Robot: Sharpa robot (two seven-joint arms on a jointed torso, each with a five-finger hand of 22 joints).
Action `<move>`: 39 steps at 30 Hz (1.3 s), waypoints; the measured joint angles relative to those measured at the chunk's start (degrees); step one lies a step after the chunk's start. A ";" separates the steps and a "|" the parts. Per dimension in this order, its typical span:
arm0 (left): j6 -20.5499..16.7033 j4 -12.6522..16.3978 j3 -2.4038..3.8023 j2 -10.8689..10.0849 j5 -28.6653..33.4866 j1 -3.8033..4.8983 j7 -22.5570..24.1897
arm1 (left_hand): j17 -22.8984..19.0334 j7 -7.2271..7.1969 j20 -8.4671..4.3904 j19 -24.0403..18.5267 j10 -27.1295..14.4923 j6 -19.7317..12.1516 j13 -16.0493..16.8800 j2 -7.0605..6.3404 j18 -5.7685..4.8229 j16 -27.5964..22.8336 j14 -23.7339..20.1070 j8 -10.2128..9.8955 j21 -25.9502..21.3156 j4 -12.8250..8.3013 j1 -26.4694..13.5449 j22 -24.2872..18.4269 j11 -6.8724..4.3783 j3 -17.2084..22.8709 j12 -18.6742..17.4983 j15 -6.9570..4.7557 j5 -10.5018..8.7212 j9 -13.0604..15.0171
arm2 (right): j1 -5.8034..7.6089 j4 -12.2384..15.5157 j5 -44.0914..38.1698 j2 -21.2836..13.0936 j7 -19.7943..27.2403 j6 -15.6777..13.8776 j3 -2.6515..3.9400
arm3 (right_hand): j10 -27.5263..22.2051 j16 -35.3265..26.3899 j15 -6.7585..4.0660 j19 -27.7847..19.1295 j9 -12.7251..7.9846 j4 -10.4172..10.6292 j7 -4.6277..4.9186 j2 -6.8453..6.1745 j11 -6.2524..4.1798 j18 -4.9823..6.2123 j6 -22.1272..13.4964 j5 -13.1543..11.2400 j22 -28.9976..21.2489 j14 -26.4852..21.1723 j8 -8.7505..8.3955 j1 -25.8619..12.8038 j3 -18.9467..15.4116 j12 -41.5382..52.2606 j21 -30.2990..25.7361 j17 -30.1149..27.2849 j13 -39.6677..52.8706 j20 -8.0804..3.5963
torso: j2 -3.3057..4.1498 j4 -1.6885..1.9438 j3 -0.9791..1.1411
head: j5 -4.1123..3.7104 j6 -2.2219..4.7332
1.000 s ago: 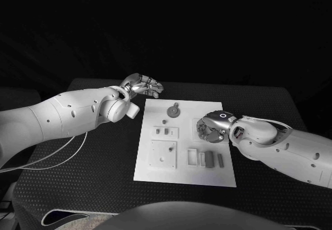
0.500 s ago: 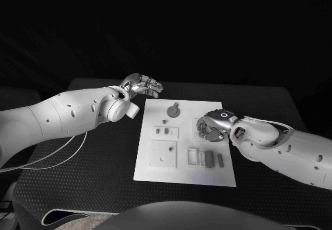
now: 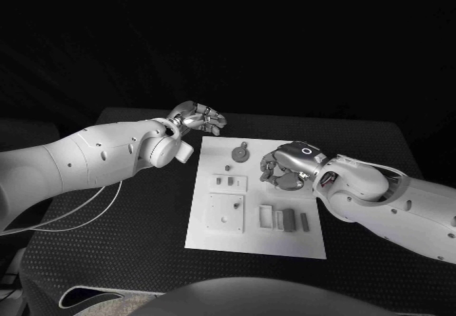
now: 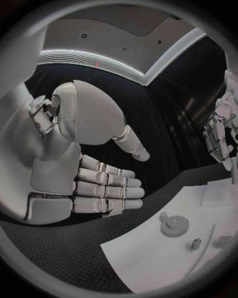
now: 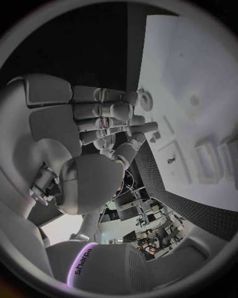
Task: Assemble the parts on the task board
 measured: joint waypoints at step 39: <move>0.00 -0.14 0.00 0.60 0.09 0.00 0.01 | 0.21 0.00 0.00 0.00 0.00 0.00 0.00 0.00 0.00 -0.22 0.00 0.24 0.00 0.00 0.00 -0.09 0.00 0.00 0.00 0.00 0.00 -0.04 | -4.48 -4.21 -0.74 12.61 0.78 2.72 -5.36 | -0.01 0.00 -0.13 0.22 0.00 -0.23 -0.18 -0.09 0.00 -0.42 0.17 0.10 -0.01 0.19 0.08 -0.07 0.07 0.00 0.00 0.04 0.09 -0.21 | 0.06 0.04 0.03 | 2.26 -0.99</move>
